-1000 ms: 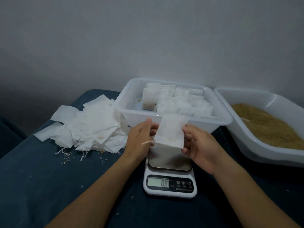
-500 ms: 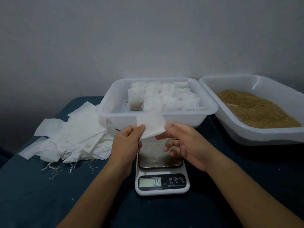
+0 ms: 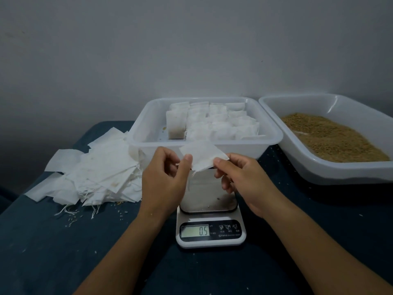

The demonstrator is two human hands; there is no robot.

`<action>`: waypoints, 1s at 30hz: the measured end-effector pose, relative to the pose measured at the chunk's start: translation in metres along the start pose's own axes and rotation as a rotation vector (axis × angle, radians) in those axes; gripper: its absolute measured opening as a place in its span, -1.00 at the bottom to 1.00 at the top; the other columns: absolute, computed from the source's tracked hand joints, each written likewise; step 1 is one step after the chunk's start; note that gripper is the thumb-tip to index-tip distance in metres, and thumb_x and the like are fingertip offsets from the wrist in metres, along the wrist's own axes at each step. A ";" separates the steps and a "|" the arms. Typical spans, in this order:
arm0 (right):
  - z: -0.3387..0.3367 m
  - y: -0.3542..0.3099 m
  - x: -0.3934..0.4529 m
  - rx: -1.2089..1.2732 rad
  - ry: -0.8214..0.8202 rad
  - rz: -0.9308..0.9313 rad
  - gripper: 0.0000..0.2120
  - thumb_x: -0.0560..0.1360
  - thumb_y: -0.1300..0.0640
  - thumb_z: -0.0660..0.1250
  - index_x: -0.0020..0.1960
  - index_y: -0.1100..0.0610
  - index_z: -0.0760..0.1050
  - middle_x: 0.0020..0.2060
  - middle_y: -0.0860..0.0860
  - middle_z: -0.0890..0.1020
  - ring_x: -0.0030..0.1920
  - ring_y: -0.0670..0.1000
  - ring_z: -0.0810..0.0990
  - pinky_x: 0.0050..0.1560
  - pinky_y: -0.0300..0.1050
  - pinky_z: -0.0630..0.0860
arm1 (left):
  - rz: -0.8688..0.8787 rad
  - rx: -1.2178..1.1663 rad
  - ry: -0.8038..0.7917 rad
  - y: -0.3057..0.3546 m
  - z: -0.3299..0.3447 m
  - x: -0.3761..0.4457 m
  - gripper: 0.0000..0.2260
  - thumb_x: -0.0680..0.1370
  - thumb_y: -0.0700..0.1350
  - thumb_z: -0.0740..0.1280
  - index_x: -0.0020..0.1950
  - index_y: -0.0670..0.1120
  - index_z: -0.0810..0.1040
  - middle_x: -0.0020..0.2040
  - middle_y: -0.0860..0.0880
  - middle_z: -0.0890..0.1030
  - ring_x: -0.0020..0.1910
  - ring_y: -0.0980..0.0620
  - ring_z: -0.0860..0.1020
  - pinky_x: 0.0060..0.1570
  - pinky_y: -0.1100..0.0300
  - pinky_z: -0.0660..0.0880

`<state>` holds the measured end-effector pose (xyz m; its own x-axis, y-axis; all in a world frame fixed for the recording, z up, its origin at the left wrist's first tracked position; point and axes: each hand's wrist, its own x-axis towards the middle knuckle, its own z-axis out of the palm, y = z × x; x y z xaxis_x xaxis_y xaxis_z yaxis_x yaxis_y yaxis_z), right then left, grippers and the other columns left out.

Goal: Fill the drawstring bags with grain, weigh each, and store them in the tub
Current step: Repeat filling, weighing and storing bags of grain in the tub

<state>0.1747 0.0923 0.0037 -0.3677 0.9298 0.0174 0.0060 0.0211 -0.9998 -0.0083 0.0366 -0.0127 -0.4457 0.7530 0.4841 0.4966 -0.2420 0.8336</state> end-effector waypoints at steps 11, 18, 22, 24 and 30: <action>-0.006 -0.005 -0.004 -0.125 -0.163 -0.084 -0.78 0.64 0.02 0.40 -0.15 0.06 0.67 -0.32 -0.04 0.64 -0.39 -0.07 0.53 -0.36 -0.22 0.47 | 0.245 0.070 -0.311 0.006 0.000 -0.008 -0.96 0.62 -0.04 0.46 -0.01 0.04 0.70 -0.15 0.17 0.67 -0.25 0.01 0.59 -0.28 0.24 0.50; -0.010 -0.014 -0.008 -0.154 -0.251 -0.108 -0.74 0.55 -0.05 0.41 -0.14 0.14 0.61 -0.35 -0.04 0.61 -0.39 -0.09 0.52 -0.34 -0.26 0.49 | 0.168 0.000 -0.264 0.012 0.000 -0.009 -0.87 0.57 -0.07 0.41 -0.18 0.00 0.65 -0.28 0.14 0.62 -0.34 0.04 0.54 -0.30 0.27 0.44; -0.012 -0.012 -0.005 -0.204 -0.206 -0.113 -0.73 0.61 0.12 0.42 -0.27 0.06 0.58 -0.42 -0.03 0.58 -0.44 -0.08 0.50 -0.38 -0.23 0.48 | 0.207 0.109 -0.116 0.013 -0.002 -0.007 -0.86 0.54 -0.11 0.41 -0.22 -0.05 0.61 -0.33 0.13 0.57 -0.33 0.03 0.54 -0.30 0.28 0.43; -0.011 -0.008 -0.005 -0.354 -0.172 -0.163 -0.76 0.59 0.06 0.46 -0.25 0.02 0.59 -0.41 -0.05 0.62 -0.43 -0.12 0.53 -0.36 -0.25 0.50 | 0.256 0.186 -0.064 0.014 -0.002 -0.007 -0.86 0.53 -0.11 0.41 -0.23 -0.05 0.59 -0.34 0.13 0.55 -0.33 0.04 0.53 -0.31 0.27 0.43; -0.008 -0.001 -0.009 -0.690 -0.069 -0.873 -0.81 0.52 0.04 0.55 0.01 0.09 0.60 -0.10 -0.19 0.61 -0.39 -0.08 0.50 -0.31 -0.30 0.47 | 0.308 0.238 -0.042 0.015 -0.006 -0.006 -0.85 0.51 -0.12 0.43 -0.25 -0.08 0.57 -0.35 0.10 0.54 -0.34 0.07 0.52 -0.31 0.24 0.44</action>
<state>0.1851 0.0865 0.0051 -0.5485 0.4740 0.6889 0.2278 0.8773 -0.4223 -0.0032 0.0249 -0.0016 -0.2208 0.6927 0.6866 0.7632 -0.3156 0.5638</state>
